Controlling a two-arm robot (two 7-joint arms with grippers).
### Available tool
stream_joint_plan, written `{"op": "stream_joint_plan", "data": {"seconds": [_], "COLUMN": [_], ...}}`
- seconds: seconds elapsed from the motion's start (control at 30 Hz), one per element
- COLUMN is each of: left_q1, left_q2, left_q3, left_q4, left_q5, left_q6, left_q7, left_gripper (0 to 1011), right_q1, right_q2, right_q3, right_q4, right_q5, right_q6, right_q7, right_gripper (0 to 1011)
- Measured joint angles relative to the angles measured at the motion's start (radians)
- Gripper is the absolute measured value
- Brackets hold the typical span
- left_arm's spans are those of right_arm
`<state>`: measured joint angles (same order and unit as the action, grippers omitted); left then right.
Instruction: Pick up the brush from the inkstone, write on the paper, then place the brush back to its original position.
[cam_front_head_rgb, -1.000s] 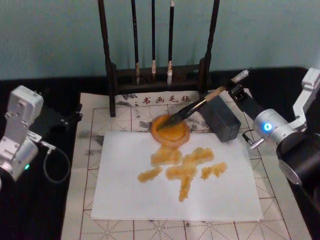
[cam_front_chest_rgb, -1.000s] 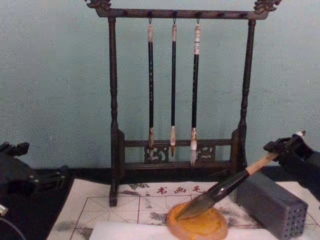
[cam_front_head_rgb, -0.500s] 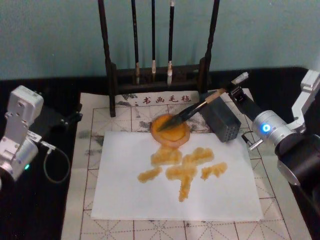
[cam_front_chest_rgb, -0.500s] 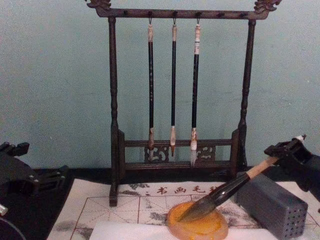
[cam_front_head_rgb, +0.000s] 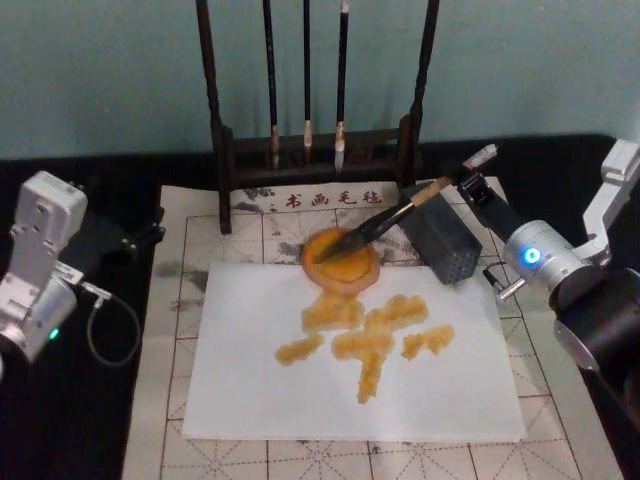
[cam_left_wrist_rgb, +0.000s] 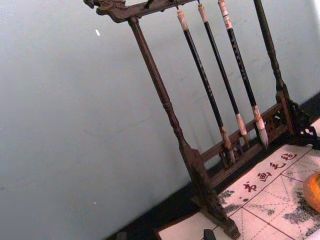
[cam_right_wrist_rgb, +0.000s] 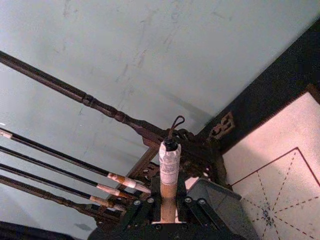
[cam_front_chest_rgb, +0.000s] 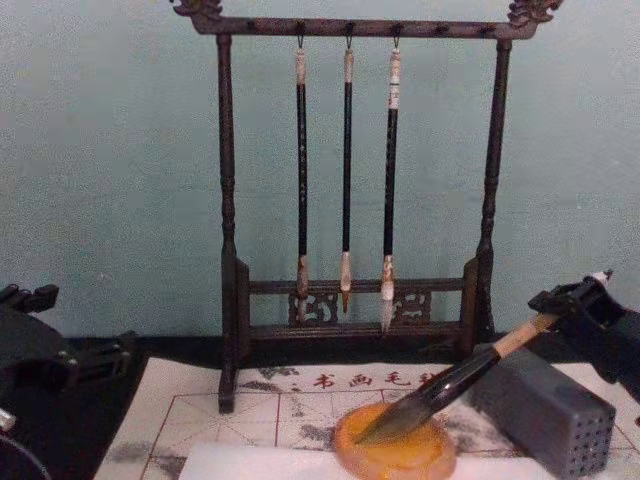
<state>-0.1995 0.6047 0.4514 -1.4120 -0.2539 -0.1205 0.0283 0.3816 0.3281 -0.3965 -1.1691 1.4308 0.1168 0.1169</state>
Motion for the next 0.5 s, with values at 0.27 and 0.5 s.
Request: {"op": "stream_joint_plan", "data": {"seconds": [0.27,0.5], "left_q1": [0.0,0.0], "left_q2": [0.0,0.0], "left_q3": [0.0,0.0], "left_q4": [0.0,0.0], "left_q5": [0.0,0.0], "left_q6": [0.0,0.0], "left_q7": [0.0,0.0], "left_gripper": [1001,1001], "right_q1": [0.0,-0.001], "right_q2": [0.0,0.0], "right_q3": [0.001,0.001], "right_q4": [-0.001,-0.001], "right_q5": [0.0,-0.001], "right_q6": [0.001,0.001], "right_q7": [0.001,0.002], "right_gripper": [195,374]}}
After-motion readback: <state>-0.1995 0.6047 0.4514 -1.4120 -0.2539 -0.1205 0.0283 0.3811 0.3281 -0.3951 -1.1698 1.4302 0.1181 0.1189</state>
